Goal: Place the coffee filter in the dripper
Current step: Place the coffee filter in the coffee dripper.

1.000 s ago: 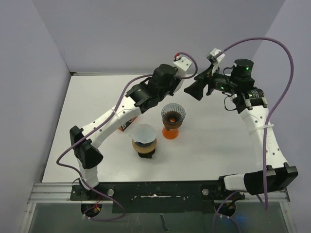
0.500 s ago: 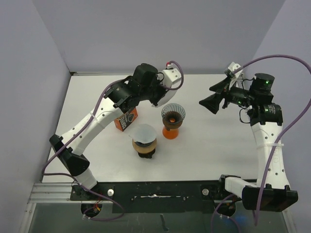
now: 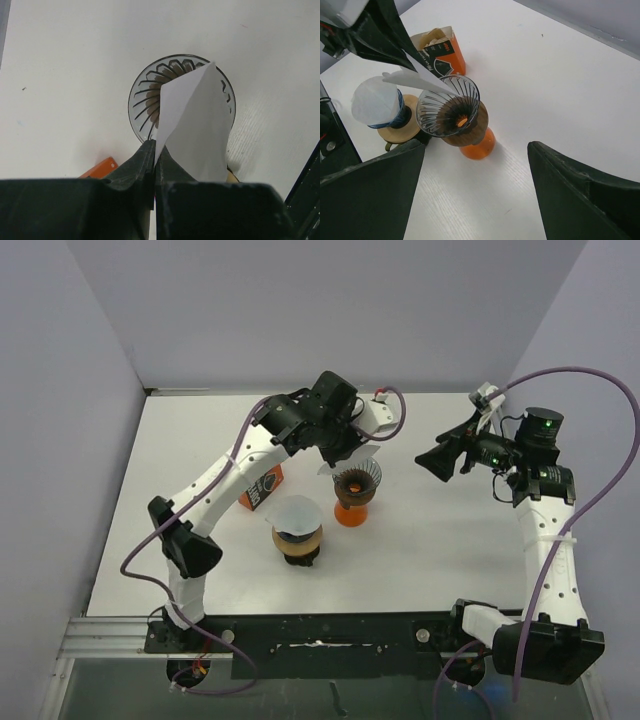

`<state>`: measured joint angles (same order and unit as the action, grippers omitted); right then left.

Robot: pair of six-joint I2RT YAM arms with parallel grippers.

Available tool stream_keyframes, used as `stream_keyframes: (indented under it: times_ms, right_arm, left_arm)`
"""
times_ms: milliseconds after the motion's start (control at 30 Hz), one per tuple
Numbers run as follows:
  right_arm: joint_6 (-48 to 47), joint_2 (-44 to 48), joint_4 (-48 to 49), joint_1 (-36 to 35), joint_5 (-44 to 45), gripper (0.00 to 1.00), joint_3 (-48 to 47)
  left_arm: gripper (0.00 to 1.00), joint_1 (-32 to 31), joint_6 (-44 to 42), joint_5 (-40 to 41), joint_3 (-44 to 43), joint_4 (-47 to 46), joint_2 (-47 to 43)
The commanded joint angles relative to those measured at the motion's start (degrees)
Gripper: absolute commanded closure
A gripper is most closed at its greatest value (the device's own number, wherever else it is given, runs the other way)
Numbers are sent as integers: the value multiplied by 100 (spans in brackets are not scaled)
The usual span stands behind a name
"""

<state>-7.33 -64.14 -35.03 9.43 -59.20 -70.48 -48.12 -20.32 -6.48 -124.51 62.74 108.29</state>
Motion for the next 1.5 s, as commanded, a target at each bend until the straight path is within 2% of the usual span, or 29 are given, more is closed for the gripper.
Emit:
stream_keyframes:
  times_ms: [0, 167, 333, 567, 833, 1133, 1467]
  right_arm:
    - [206, 178, 379, 73, -36, 14, 36]
    - [103, 210, 123, 117, 217, 14, 50]
    - [103, 335, 130, 162, 427, 14, 283]
    - [267, 312, 321, 164, 446, 17, 441]
    - [511, 48, 522, 6, 462, 18, 368]
    - [358, -384, 395, -879, 990, 18, 68]
    - [435, -1035, 241, -1422, 1349, 21, -431]
  left_arm:
    - [100, -58, -241, -215, -1111, 963, 583]
    - [100, -90, -234, -58, -1800, 1383, 1179]
    - [100, -92, -173, -75, -1784, 1266, 1290]
    - [77, -41, 13, -165, -1619, 1075, 1287]
    - [60, 244, 308, -497, -1384, 810, 1008]
    - [53, 532, 541, -819, -798, 573, 635]
    - [49, 646, 703, -1075, -487, 363, 425]
